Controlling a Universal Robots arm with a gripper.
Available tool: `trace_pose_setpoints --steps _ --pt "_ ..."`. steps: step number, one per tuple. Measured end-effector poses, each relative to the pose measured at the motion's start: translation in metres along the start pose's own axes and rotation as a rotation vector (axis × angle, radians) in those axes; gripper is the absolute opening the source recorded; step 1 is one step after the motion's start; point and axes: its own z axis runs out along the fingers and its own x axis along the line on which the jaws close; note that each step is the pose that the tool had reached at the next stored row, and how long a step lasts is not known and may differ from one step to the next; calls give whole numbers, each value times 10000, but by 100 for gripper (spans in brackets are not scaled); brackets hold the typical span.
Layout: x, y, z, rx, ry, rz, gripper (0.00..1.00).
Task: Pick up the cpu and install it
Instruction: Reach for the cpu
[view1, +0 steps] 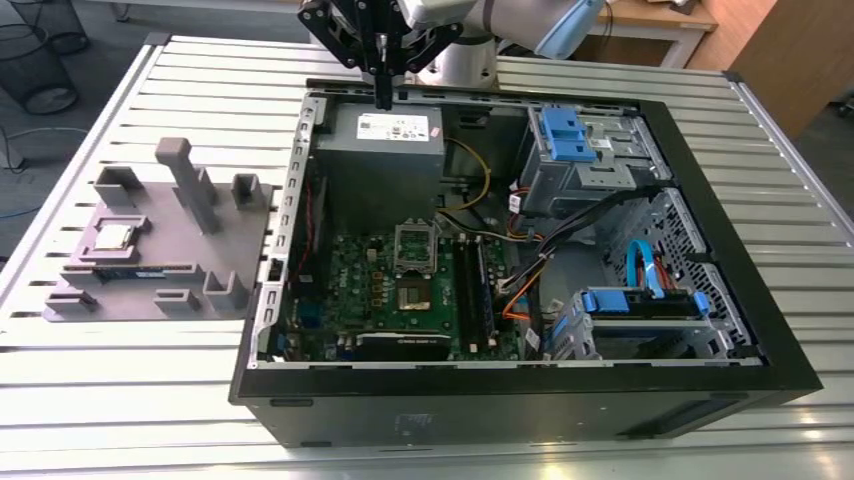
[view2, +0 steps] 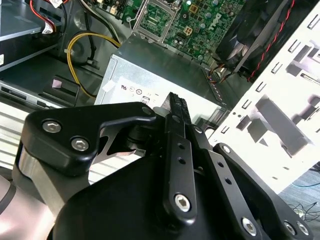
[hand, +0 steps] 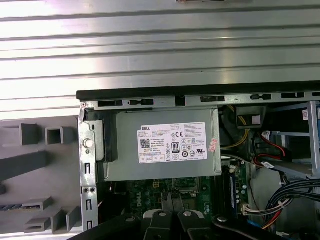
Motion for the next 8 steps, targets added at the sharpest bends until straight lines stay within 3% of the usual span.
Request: trace_pose_setpoints --steps 8 --pt "13 -1 0 -1 0 1 11"
